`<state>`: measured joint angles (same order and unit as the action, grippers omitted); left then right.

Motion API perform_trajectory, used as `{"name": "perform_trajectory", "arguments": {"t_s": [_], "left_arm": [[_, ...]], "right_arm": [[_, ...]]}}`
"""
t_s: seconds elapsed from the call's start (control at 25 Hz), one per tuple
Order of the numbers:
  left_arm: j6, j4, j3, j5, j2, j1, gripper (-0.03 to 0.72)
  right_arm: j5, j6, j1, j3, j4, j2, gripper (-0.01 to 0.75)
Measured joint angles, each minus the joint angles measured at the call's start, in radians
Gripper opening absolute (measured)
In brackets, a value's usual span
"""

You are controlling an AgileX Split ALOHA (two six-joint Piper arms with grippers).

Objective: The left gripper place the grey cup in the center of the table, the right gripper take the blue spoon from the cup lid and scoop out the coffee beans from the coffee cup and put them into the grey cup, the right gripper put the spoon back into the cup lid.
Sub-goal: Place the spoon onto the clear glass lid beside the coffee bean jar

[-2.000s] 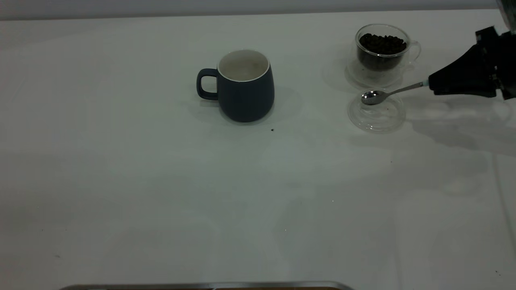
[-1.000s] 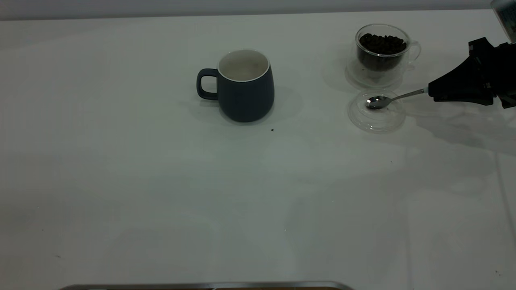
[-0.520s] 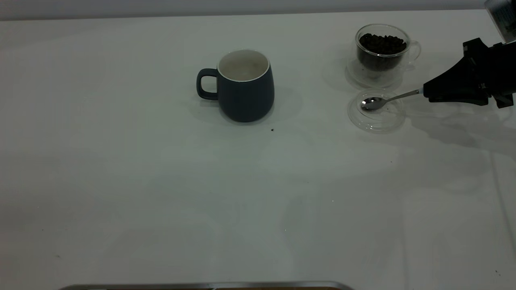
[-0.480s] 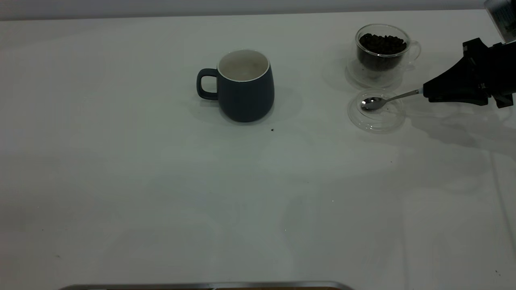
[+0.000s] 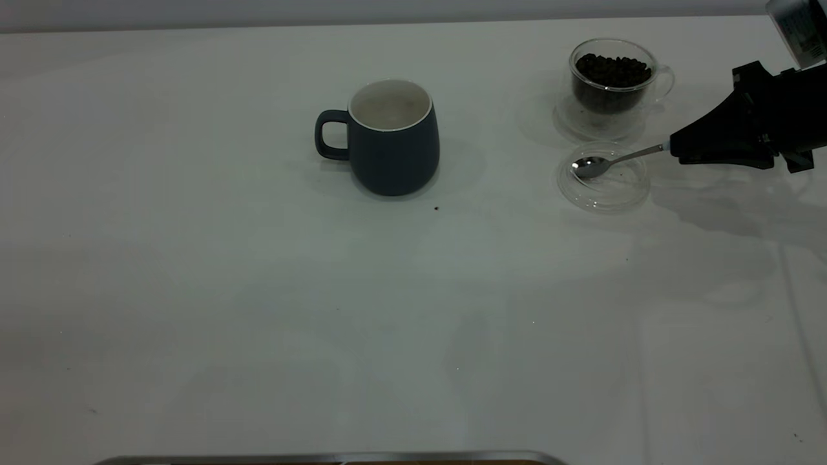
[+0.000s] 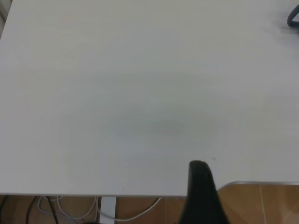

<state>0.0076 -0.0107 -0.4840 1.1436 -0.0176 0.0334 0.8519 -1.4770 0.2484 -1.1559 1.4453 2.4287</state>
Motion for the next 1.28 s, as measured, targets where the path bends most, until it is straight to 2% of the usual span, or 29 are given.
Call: {"name": "perform_trajectory", "arguments": {"t_s": [0.2, 0.48, 0.92, 1.04, 1.28], "left_arm": [[0.0, 0.0, 0.0, 0.0, 0.0, 0.0, 0.588], [0.001, 0.0, 0.0, 0.0, 0.0, 0.0, 0.588], [0.001, 0.0, 0.0, 0.0, 0.0, 0.0, 0.588], [0.001, 0.0, 0.0, 0.0, 0.0, 0.0, 0.588], [0.001, 0.0, 0.0, 0.0, 0.0, 0.0, 0.588]], "right_arm": [[0.0, 0.0, 0.0, 0.0, 0.001, 0.0, 0.168], [0.0, 0.0, 0.0, 0.0, 0.002, 0.0, 0.35], [-0.049, -0.006, 0.0, 0.0, 0.073, 0.0, 0.564], [-0.051, -0.028, 0.0, 0.0, 0.111, 0.0, 0.594], [-0.1, -0.066, 0.0, 0.0, 0.175, 0.0, 0.592]]}}
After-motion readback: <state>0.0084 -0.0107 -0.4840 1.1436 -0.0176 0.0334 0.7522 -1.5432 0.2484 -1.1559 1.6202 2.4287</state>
